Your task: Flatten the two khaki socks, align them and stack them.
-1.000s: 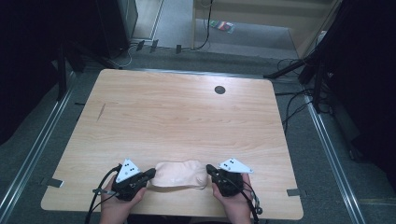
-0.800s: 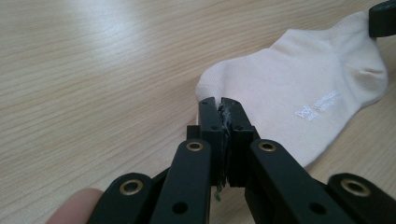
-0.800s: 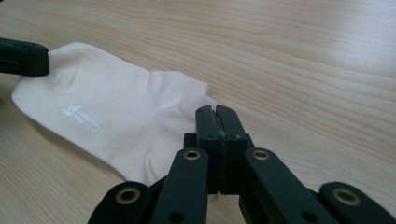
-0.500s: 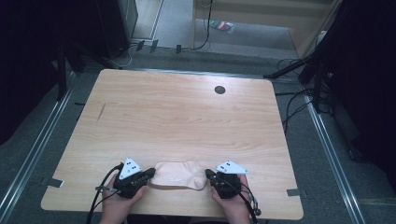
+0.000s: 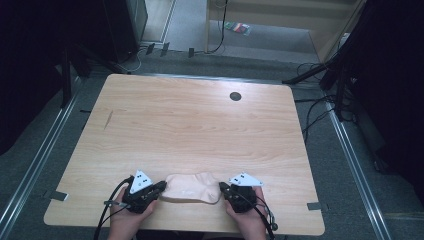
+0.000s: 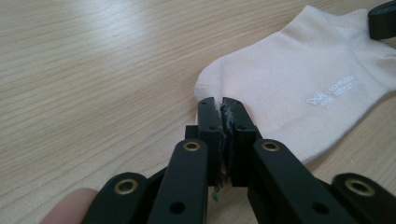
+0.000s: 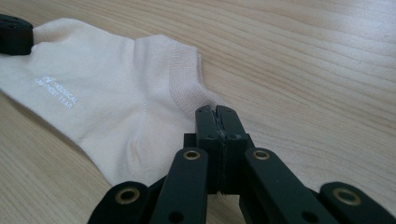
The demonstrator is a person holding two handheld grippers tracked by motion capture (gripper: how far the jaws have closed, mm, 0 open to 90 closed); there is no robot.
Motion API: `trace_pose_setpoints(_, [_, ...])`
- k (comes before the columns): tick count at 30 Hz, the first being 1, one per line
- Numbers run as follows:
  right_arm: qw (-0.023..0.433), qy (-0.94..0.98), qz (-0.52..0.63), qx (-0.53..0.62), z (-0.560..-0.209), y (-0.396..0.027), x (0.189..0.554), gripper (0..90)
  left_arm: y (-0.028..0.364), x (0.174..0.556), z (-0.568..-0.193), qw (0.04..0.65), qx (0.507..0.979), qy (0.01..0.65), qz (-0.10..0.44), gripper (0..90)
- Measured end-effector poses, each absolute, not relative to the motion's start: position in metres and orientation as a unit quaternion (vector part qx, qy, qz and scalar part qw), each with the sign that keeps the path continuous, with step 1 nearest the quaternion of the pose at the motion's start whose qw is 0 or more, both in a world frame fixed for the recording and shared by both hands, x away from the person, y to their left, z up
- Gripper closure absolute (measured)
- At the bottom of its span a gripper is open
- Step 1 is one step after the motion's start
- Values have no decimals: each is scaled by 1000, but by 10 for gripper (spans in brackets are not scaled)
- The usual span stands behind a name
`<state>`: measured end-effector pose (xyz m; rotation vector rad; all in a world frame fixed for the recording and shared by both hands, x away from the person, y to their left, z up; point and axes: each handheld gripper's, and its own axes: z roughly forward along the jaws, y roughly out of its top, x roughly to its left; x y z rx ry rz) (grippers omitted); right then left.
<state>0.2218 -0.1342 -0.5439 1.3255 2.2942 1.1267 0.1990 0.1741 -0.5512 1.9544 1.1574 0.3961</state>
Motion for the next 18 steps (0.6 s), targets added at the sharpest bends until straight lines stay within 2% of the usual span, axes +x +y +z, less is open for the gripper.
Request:
trace_pose_setpoints(2, [129, 789, 392, 455, -544, -135, 222, 888, 175, 199, -551, 412, 772, 458, 156, 807])
trace_pose_setpoints(11, [140, 769, 444, 438, -539, -136, 220, 440, 184, 198, -544, 467, 737, 457, 175, 316])
trace_pose_setpoints(15, [147, 754, 470, 435, -535, -140, 220, 367, 191, 198, -539, 478, 724, 462, 182, 210])
trace_pose_setpoints(18, [154, 747, 480, 434, -531, -143, 220, 346, 194, 198, -537, 481, 720, 464, 187, 150])
